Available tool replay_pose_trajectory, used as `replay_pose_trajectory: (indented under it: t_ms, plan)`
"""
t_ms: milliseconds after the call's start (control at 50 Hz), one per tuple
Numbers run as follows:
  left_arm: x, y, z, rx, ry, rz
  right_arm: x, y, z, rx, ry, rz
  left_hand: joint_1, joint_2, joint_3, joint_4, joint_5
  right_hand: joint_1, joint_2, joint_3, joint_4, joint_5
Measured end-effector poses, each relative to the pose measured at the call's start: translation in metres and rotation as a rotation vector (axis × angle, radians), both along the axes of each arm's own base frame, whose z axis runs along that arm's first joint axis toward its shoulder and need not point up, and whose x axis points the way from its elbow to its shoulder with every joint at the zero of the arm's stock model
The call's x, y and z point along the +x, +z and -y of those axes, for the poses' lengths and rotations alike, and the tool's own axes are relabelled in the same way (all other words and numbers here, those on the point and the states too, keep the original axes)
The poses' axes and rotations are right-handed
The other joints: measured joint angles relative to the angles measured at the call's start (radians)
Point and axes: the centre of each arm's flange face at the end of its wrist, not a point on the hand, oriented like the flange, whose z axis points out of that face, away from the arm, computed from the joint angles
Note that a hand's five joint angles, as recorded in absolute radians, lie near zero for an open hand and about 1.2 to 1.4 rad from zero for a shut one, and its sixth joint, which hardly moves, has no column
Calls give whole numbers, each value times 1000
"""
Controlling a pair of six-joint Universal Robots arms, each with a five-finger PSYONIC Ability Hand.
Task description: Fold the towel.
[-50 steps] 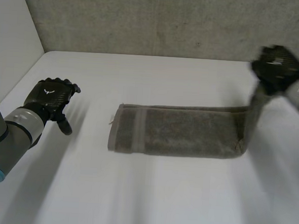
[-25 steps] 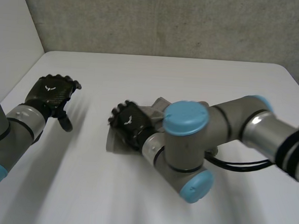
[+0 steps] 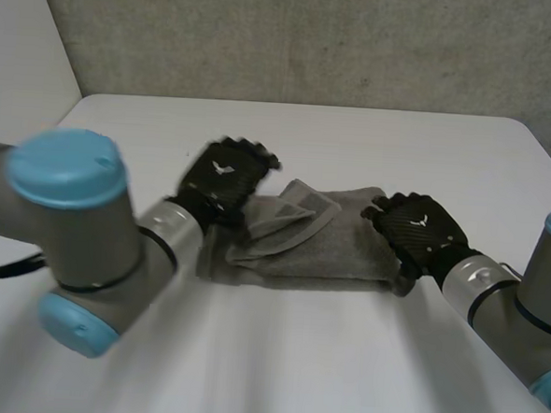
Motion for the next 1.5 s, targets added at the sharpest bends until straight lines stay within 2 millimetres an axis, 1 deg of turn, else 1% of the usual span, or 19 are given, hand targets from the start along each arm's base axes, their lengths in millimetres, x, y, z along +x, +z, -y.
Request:
replay_pose_trajectory:
  t_ms: [100, 180, 220, 300, 360, 440, 520, 620, 740, 800, 840, 940, 1040, 1100, 1180, 1220, 1300, 1340, 1500]
  plan:
    - [-19, -23, -3, 28, -41, 25, -5, -11, 2, 12, -11, -1, 0, 0, 0, 0, 0, 24, 6, 0, 0, 26]
    - [-27, -35, 3, 35, -47, 33, -4, -21, 3, 20, -12, -3, 0, 0, 0, 0, 0, 46, 27, 0, 0, 63]
    - [-31, -39, 9, 32, -40, 34, -3, -27, 4, 26, -9, -5, 0, 0, 0, 0, 0, 100, 92, 0, 0, 123]
    - [-33, -41, 20, 13, 0, 28, -1, -35, 4, 38, -4, -8, 0, 0, 0, 0, 0, 182, 176, 0, 0, 212]
    - [-32, -41, 28, -1, 42, 25, 0, -41, 4, 49, -1, -12, 0, 0, 0, 0, 0, 205, 192, 0, 0, 225]
    - [-29, -46, 35, -5, 79, 30, 1, -47, 5, 59, -1, -16, 0, 0, 0, 0, 0, 215, 193, 0, 0, 228]
    - [-27, -52, 38, 3, 95, 41, 2, -49, 5, 61, -2, -18, 0, 0, 0, 0, 0, 220, 192, 0, 0, 230]
    - [-18, -58, 48, 14, 133, 52, 3, -49, 5, 55, 0, -17, 0, 0, 0, 0, 0, 223, 192, 0, 0, 231]
    - [9, -59, 71, 12, 249, 77, 3, -48, 6, 47, -3, -13, 0, 0, 0, 0, 0, 242, 221, 0, 0, 252]
    - [24, -59, 80, 3, 317, 109, 2, -46, 6, 40, -5, -11, 0, 0, 0, 0, 0, 267, 247, 0, 0, 275]
    - [31, -59, 82, 1, 348, 130, 2, -46, 6, 35, -5, -10, 0, 0, 0, 0, 0, 304, 287, 0, 0, 310]
    - [43, -64, 79, 14, 385, 174, 2, -45, 7, 24, -6, -6, 0, 0, 0, 0, 0, 362, 347, 0, 0, 365]
    - [46, -68, 67, 37, 380, 196, 2, -46, 8, 14, -5, -3, 0, 0, 0, 0, 0, 426, 417, 0, 0, 430]
    - [46, -65, 61, 41, 373, 196, 3, -46, 9, 8, -4, -1, 0, 0, 0, 0, 0, 473, 465, 0, 0, 476]
    - [44, -59, 54, 34, 360, 187, 4, -46, 10, -5, -2, 3, 0, 0, 0, 0, 0, 561, 547, 0, 0, 559]
    - [43, -54, 51, 29, 355, 180, 5, -47, 11, -13, -1, 5, 0, 0, 0, 0, 0, 660, 634, 0, 0, 646]
    - [43, -45, 47, 16, 352, 168, 5, -47, 12, -24, 1, 8, 0, 0, 0, 0, 0, 866, 861, 0, 0, 866]
    - [43, -40, 45, 8, 353, 161, 6, -47, 13, -26, 0, 8, 0, 0, 0, 0, 0, 1006, 990, 0, 0, 1042]
    - [52, -24, 41, -14, 372, 142, 1, -45, 14, -16, -16, 2, 0, 0, 0, 0, 0, 1034, 1000, 0, 0, 1073]
